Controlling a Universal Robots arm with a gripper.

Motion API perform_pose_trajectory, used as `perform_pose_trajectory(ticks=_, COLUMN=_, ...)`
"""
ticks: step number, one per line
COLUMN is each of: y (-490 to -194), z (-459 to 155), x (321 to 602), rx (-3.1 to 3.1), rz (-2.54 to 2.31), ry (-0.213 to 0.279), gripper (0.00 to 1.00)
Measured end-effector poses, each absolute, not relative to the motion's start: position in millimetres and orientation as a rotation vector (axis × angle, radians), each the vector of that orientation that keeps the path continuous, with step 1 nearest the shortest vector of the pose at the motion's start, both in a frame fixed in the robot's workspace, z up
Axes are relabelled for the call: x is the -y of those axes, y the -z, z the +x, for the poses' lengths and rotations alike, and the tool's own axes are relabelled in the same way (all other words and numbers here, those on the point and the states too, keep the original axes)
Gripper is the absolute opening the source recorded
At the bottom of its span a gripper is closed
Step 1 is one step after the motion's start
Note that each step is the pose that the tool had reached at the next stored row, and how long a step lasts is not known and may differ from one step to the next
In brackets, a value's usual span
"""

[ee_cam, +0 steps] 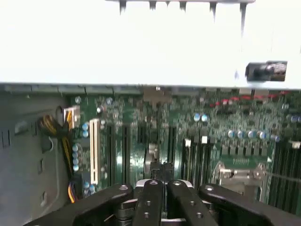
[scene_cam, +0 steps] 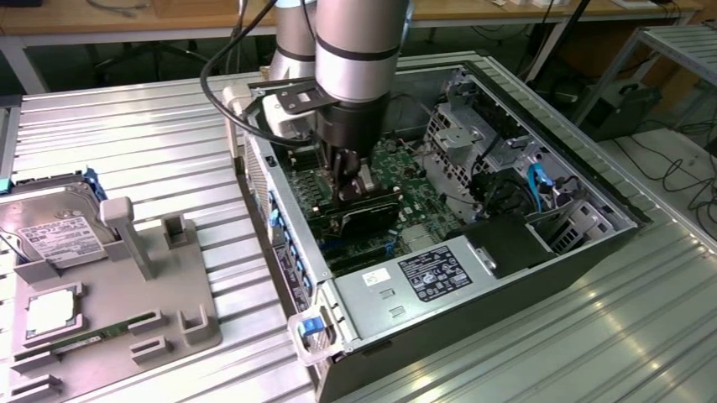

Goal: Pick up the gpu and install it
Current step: 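Press down on the gpu until it lock into place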

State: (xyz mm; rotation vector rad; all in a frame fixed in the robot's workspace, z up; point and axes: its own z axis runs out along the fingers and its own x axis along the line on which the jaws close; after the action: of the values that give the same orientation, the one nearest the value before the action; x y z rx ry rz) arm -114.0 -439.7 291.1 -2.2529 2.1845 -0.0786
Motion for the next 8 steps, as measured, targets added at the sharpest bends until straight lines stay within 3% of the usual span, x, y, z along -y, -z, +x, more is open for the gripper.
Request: perform_pose_trajectory(ticks=8, y=-290.7, z=-114.0, x=439.7, rx=-2.19, rz=-2.259, ry=0.065, gripper=0.11)
